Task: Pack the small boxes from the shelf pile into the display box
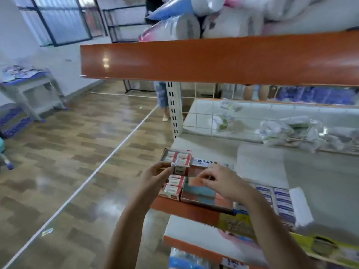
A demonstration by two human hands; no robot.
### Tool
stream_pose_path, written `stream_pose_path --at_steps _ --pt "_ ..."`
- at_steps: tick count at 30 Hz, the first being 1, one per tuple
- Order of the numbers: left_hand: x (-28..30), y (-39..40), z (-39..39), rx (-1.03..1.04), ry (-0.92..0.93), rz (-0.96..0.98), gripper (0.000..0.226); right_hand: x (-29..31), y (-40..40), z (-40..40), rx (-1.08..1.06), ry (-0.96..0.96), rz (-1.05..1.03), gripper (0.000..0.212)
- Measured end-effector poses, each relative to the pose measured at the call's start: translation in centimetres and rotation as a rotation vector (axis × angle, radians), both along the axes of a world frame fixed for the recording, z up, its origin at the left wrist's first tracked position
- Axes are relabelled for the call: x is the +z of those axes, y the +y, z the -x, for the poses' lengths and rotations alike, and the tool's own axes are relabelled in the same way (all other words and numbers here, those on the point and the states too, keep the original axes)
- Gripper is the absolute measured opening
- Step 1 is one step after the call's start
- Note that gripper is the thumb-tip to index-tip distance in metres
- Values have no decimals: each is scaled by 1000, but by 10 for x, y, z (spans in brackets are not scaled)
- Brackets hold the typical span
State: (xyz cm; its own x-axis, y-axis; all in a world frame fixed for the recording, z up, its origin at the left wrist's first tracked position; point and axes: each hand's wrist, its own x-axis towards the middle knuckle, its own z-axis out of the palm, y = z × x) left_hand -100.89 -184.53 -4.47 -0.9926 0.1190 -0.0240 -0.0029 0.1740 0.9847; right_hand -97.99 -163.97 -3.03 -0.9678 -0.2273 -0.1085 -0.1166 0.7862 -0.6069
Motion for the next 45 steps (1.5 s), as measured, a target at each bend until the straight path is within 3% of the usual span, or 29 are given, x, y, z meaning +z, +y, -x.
stream_pose_path --at_steps 6,11,31,37,45 --pt "-5 -16 20 -141 -15 -3 8 -13 -22 -9 -161 -160 17 15" --pt "-14 -22 30 -145 -29 2 9 -22 -30 -12 -226 -160 24 10" --pt "-18 -41 32 -102 -53 17 14 -38 -48 -5 -175 76 -210 23" --pt "-18 -38 33 -91 -27 32 12 -42 -49 -5 -172 108 -197 16" --pt "-16 -38 49 -34 35 255 17 -37 -39 5 -202 135 -100 14"
